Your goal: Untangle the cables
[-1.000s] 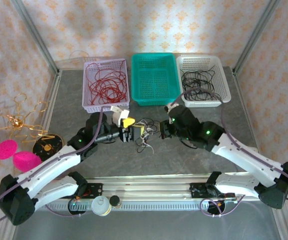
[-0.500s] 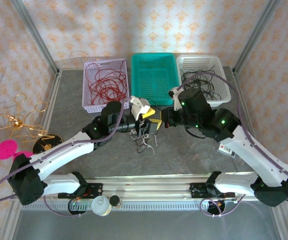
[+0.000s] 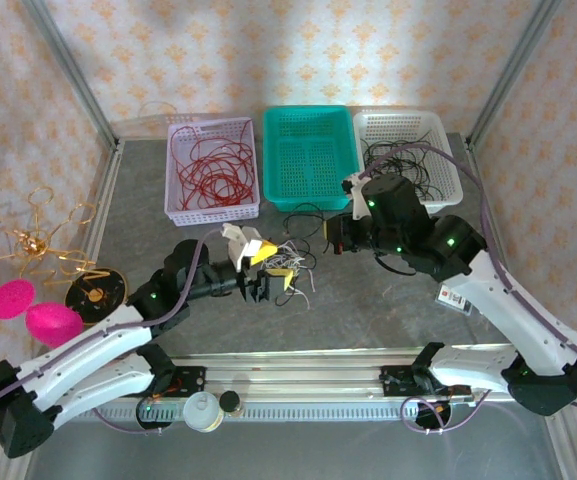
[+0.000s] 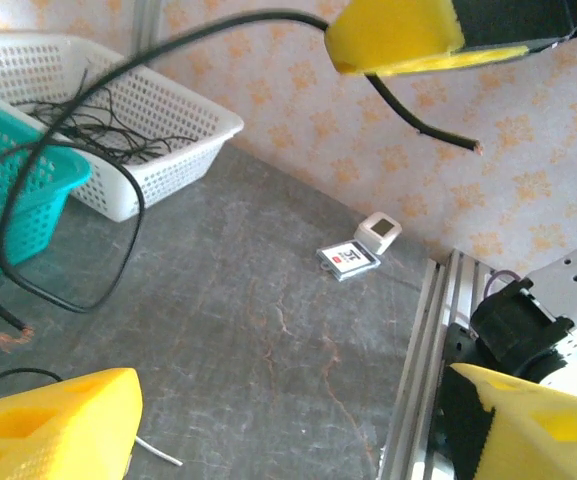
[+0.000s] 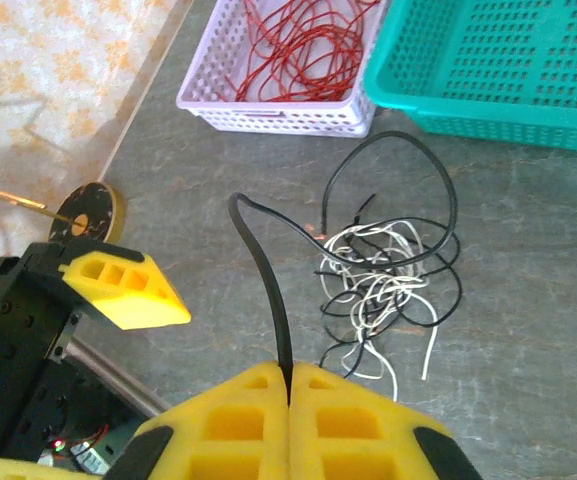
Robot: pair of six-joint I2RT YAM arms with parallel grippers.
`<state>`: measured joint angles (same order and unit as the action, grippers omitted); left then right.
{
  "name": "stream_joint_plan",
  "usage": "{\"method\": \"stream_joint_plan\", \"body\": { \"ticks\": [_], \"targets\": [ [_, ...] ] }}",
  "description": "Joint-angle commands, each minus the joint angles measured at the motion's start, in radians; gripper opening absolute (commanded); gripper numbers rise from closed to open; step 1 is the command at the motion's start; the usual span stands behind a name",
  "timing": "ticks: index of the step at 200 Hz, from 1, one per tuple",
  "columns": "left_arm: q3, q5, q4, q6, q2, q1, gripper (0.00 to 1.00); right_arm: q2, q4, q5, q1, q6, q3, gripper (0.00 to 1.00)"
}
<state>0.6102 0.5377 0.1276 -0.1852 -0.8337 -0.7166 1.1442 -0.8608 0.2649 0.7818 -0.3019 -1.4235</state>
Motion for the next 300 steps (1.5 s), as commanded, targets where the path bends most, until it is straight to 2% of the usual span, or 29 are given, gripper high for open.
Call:
{"method": "stream_joint_plan", "body": {
  "ticks": [1, 16, 43, 59, 70, 114, 124, 134, 146, 151, 160, 166, 179, 195, 211, 235, 258, 300],
  "targets": [
    [0.051, -0.026, -0.063, 0.029, 0.028, 0.038, 0.81, 0.008, 0.029, 0.069, -0.004, 0.012, -0.028, 0.00],
    [0.115, 0.001, -0.140, 0.084, 0.011, 0.076, 0.76, 0.000, 0.057, 0.108, -0.005, 0.017, 0.002, 0.00],
    [0.209, 0.091, -0.244, 0.199, -0.074, 0.154, 0.62, -0.029, 0.111, 0.182, -0.004, 0.033, 0.051, 0.00],
    [0.221, 0.147, -0.236, 0.236, -0.119, 0.185, 0.59, -0.045, 0.131, 0.225, -0.004, 0.048, 0.070, 0.00],
    [0.228, 0.144, -0.235, 0.254, -0.148, 0.187, 0.56, -0.044, 0.128, 0.255, -0.004, 0.058, 0.070, 0.00],
    [0.239, 0.183, -0.191, 0.230, -0.218, 0.186, 0.36, -0.032, 0.138, 0.330, -0.005, 0.073, 0.064, 0.00],
    [0.249, 0.180, -0.201, 0.226, -0.229, 0.187, 0.26, -0.031, 0.156, 0.343, -0.004, 0.069, 0.067, 0.00],
    [0.255, 0.129, -0.200, 0.196, -0.227, 0.187, 0.00, -0.026, 0.168, 0.341, -0.005, 0.066, 0.066, 0.00],
    [0.253, 0.069, -0.189, 0.172, -0.210, 0.187, 0.00, -0.019, 0.181, 0.317, -0.006, 0.061, 0.063, 0.00],
    [0.249, 0.057, -0.178, 0.156, -0.200, 0.187, 0.00, -0.016, 0.194, 0.304, -0.007, 0.054, 0.063, 0.09],
    [0.238, 0.036, -0.148, 0.116, -0.178, 0.187, 0.00, -0.022, 0.231, 0.296, -0.017, 0.028, 0.072, 0.30],
    [0.228, 0.032, -0.123, 0.084, -0.164, 0.186, 0.00, -0.031, 0.271, 0.298, -0.032, 0.001, 0.083, 0.39],
    [0.211, 0.041, -0.075, 0.029, -0.140, 0.187, 0.00, -0.062, 0.356, 0.314, -0.084, -0.049, 0.121, 0.50],
    [0.199, 0.047, -0.045, -0.019, -0.117, 0.186, 0.00, -0.114, 0.433, 0.313, -0.178, -0.110, 0.191, 0.59],
    [0.193, 0.071, -0.029, -0.047, -0.096, 0.187, 0.00, -0.178, 0.535, 0.329, -0.283, -0.192, 0.333, 0.62],
    [0.182, 0.103, -0.013, -0.070, -0.065, 0.186, 0.00, -0.244, 0.851, 0.484, -0.385, -0.400, 0.626, 0.65],
    [0.182, 0.129, -0.022, -0.071, -0.060, 0.185, 0.00, -0.216, 1.188, 0.592, -0.366, -0.589, 0.824, 0.65],
    [0.129, 0.213, 0.068, -0.112, -0.080, 0.183, 0.00, -0.181, 1.400, 0.527, -0.199, -0.566, 0.897, 0.66]
  ]
}}
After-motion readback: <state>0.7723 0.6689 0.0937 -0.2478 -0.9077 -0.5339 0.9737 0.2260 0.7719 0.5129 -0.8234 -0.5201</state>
